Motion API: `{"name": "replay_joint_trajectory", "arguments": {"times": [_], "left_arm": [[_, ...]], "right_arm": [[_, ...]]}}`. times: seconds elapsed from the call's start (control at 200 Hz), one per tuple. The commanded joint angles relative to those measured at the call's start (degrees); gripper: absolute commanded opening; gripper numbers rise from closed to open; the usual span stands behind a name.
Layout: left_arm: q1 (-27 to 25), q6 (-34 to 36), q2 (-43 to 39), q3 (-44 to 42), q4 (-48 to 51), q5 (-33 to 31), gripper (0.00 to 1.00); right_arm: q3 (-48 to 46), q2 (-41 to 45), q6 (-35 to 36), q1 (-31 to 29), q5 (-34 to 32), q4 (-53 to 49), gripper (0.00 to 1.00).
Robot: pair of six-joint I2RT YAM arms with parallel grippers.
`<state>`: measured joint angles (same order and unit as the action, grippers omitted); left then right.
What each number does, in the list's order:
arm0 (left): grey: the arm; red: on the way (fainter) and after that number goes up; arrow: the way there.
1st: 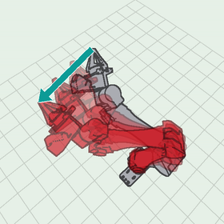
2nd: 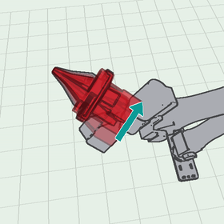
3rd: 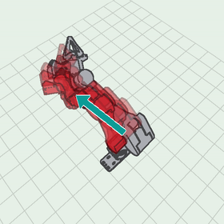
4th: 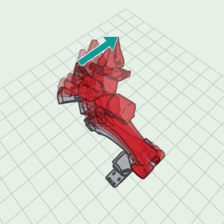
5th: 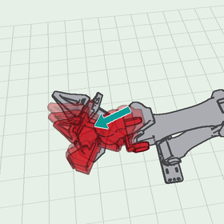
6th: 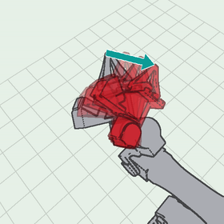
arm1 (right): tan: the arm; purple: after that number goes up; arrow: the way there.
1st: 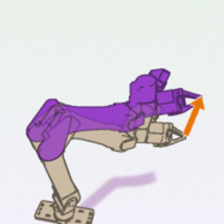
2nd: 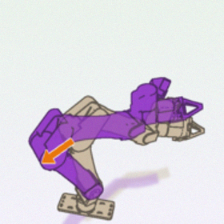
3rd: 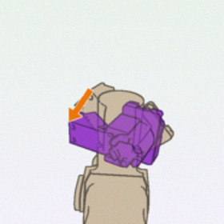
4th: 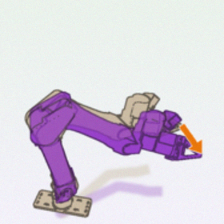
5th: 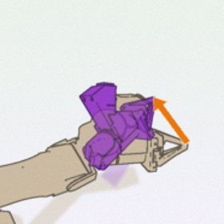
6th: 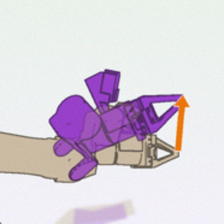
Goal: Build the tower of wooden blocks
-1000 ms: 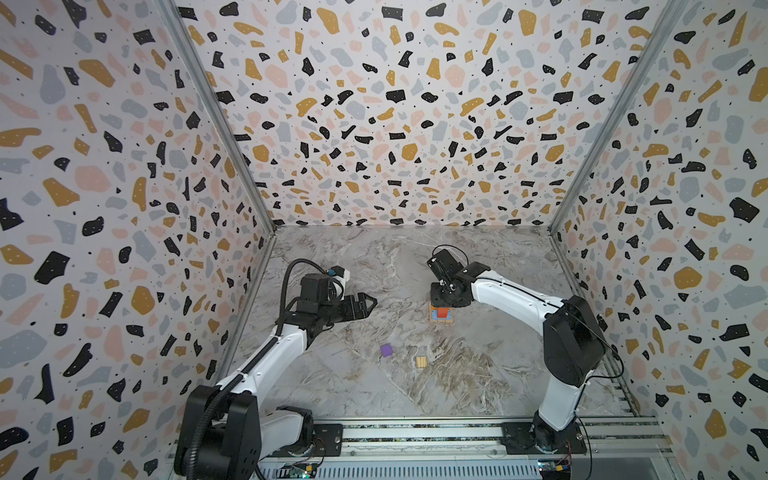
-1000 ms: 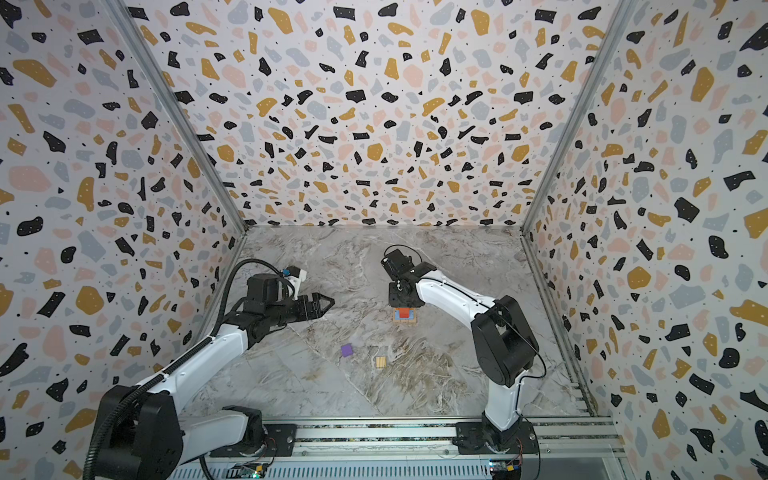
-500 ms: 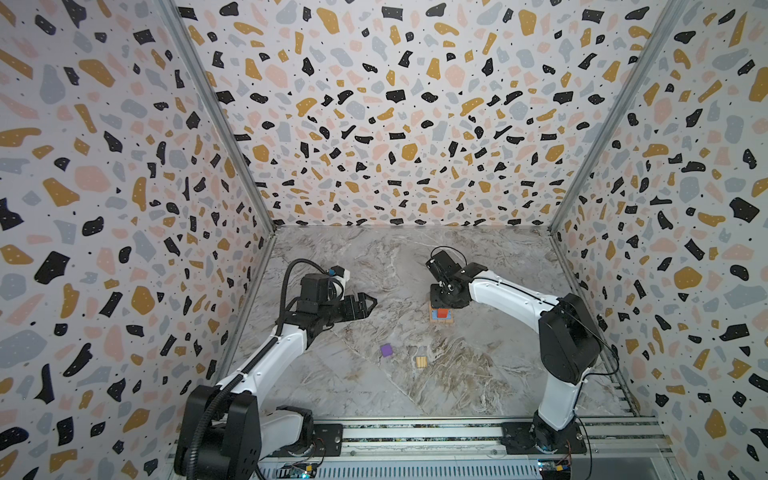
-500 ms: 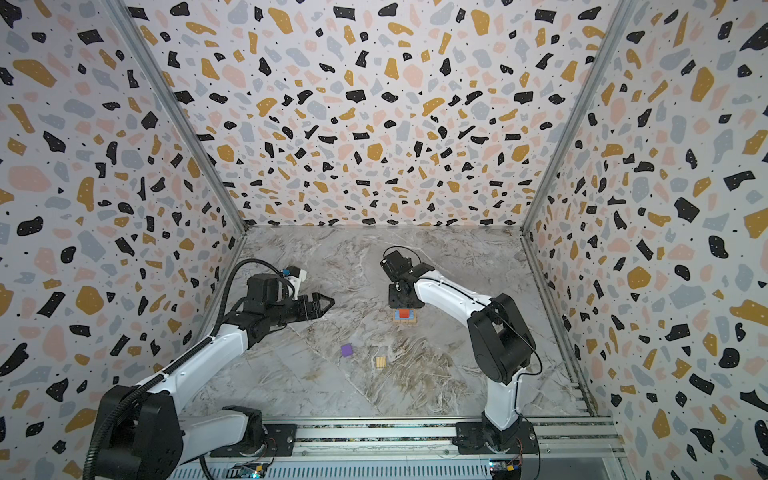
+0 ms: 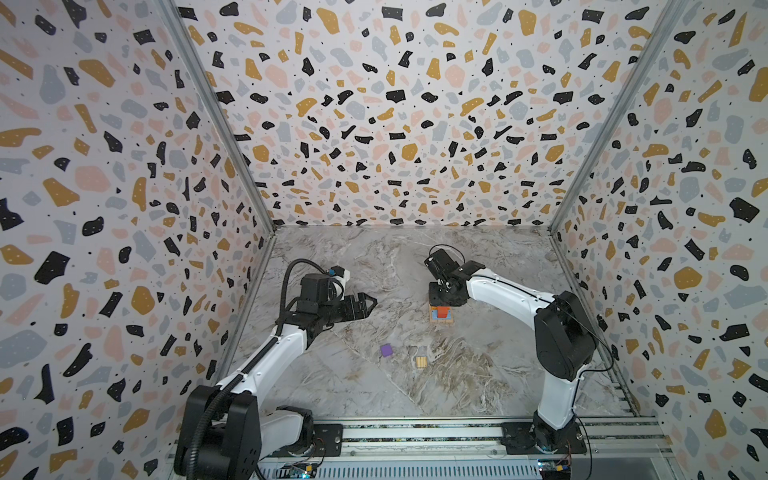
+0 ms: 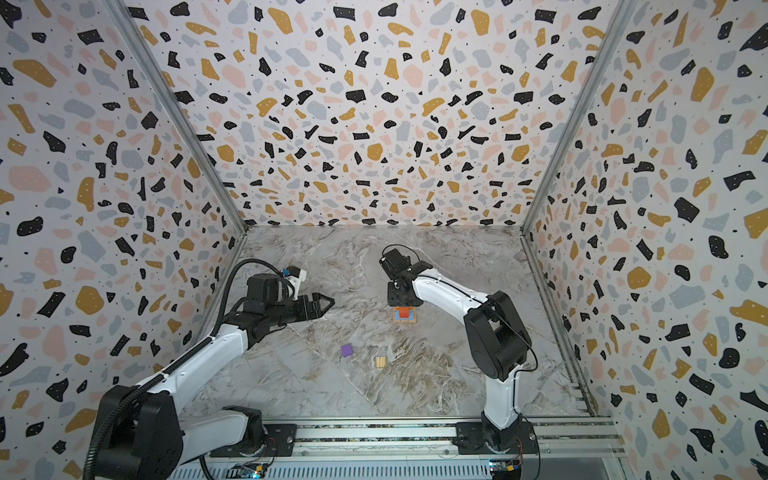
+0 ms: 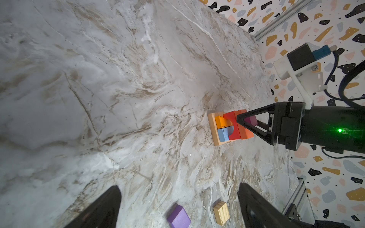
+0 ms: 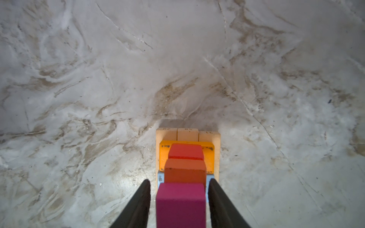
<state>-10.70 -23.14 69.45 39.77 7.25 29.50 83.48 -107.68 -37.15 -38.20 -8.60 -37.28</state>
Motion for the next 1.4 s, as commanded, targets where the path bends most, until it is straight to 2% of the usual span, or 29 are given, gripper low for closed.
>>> {"name": "replay_joint_trajectory", "arguments": {"times": [0.0,1.397], "left_arm": [[-0.32,0.81,-0.19,0.49,-1.62,0.30,0.94],[-0.36,0.81,-0.28,0.46,-1.61,0.44,0.94]], "right_arm": [[2.12,0.02,0.41,0.23,-0.80,-1.03,0.48],[1.75,-0.18,-0.21,0.57,-1.46,-1.13,0.39]]}}
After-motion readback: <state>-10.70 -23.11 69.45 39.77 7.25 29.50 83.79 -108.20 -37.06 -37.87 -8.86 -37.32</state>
